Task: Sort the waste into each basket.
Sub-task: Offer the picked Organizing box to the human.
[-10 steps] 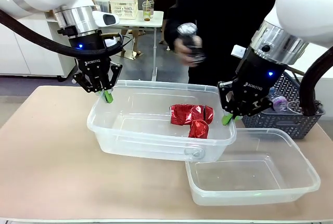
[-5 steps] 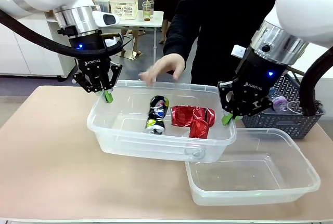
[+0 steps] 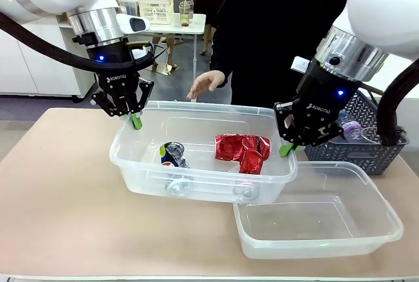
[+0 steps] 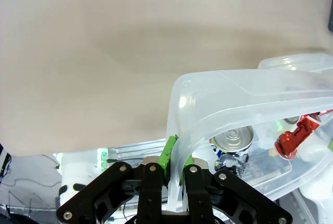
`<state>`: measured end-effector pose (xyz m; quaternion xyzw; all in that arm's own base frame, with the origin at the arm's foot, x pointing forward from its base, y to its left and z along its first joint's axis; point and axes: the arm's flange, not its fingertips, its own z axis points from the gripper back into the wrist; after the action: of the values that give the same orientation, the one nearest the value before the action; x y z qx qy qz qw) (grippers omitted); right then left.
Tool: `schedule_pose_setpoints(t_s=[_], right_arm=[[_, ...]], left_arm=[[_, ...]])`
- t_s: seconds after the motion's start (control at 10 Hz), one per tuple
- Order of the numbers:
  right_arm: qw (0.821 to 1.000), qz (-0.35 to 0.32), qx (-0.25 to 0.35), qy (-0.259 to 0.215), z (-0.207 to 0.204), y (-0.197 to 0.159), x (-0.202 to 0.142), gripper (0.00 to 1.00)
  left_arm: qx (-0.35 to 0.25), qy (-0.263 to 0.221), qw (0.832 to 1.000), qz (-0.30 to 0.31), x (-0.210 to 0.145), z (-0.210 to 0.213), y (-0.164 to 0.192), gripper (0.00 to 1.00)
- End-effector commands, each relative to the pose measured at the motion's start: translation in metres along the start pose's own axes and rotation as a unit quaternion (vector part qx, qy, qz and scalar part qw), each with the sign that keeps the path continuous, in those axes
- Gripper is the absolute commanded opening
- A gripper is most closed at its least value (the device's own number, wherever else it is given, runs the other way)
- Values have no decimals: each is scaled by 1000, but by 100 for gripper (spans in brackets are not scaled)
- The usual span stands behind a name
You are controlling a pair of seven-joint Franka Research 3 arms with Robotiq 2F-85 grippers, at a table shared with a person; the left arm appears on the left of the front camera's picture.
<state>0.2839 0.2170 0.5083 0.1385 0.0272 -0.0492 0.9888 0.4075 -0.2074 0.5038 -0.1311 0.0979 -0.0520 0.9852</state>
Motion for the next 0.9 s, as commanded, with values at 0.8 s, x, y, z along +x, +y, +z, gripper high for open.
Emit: schedule_pose_setpoints(t_s=[0.8], right_arm=[[999,12,1,36,23,44,127,8]], left_arm=[[-25,-56,998,11,112,37,-19,6]])
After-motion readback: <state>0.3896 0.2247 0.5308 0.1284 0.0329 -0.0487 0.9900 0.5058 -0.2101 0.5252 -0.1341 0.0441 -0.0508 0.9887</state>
